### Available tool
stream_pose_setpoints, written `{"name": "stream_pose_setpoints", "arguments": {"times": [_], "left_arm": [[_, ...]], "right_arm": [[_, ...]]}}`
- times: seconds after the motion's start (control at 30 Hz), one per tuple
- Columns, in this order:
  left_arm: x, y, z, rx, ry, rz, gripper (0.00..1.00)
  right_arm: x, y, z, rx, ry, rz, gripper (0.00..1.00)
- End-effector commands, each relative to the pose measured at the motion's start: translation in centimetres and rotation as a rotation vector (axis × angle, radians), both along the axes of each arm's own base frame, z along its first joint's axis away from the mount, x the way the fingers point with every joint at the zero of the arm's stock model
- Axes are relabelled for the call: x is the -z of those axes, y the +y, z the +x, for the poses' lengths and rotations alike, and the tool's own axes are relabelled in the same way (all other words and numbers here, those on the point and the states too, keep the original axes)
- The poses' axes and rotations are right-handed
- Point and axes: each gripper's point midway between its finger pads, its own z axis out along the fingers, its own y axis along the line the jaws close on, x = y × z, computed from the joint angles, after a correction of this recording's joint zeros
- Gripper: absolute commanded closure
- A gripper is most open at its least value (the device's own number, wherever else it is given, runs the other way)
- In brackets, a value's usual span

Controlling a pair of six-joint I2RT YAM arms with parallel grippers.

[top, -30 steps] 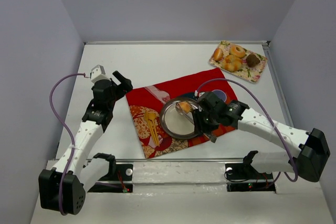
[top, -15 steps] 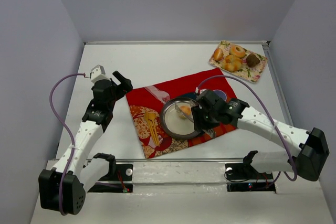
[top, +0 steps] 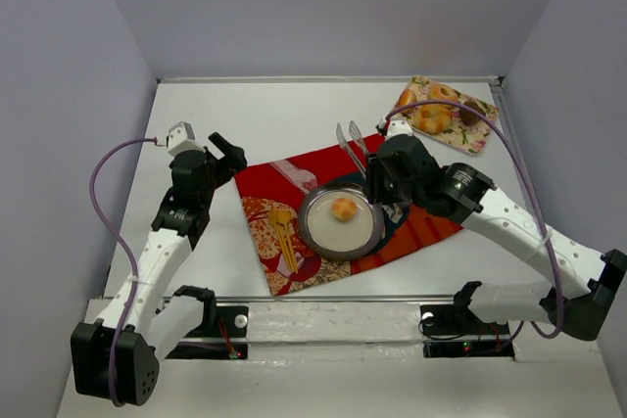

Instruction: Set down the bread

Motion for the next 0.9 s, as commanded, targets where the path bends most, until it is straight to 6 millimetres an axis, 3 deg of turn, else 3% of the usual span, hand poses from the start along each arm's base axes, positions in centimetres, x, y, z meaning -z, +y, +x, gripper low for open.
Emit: {"name": "stream_pose_setpoints", "arguments": {"times": [0.0,0.03,0.13,0.23,0.27,0.3,0.33,0.47,0.53,0.6,0.7,0.8,0.87], "left_arm": [[-0.7,0.2,0.0,-0.003,-0.038,-0.005,0.01],[-0.7,0.1,0.0,-0.002,-0.039,-0.005,0.01],[-0.8,0.2,-0.2,-0.002,-0.042,-0.006,0.01],[-0.9,0.3,-0.3,-0.006,-0.050,-0.006,0.01],[-0.9,0.3,-0.3,-0.008,-0.050,-0.007,0.01],[-0.9,0.3,-0.3,-0.008,-0.050,-0.007,0.01],[-1.0,0.3,-0.4,-0.008,-0.053,-0.008,0.01],[-0.9,0.4,-0.4,-0.014,-0.053,-0.007,0.01],[-0.9,0.4,-0.3,-0.014,-0.052,-0.007,0.01],[-0.9,0.5,-0.3,-0.018,-0.054,-0.008,0.01],[-0.8,0.6,-0.2,-0.025,-0.047,-0.003,0.01],[-0.6,0.7,-0.3,-0.029,-0.033,0.002,0.01],[-0.7,0.8,-0.4,-0.036,-0.038,0.003,0.01]], "right_arm": [[-6.1,-4.0,3.1,0.232,-0.213,0.016,0.57],[-6.7,-5.0,3.6,0.279,-0.235,0.018,0.58],[-8.0,-10.4,5.6,0.501,-0.292,0.020,0.59],[-7.4,-16.5,7.6,0.662,-0.298,0.019,0.62],[-6.8,-17.6,7.9,0.681,-0.282,0.026,0.62],[-5.7,-20.6,8.2,0.772,-0.263,-0.005,0.62],[-4.8,-22.0,8.4,0.809,-0.244,-0.031,0.62],[-0.8,-26.1,9.0,0.878,-0.136,-0.048,0.63],[1.2,-27.8,9.2,0.914,-0.098,-0.058,0.64],[2.5,-27.2,10.2,0.855,-0.090,-0.052,0.66],[2.1,-26.9,10.9,0.847,-0.103,-0.033,0.66],[0.9,-29.0,11.2,0.930,-0.139,-0.075,0.63],[1.9,-30.3,11.5,0.958,-0.107,-0.112,0.63]]}}
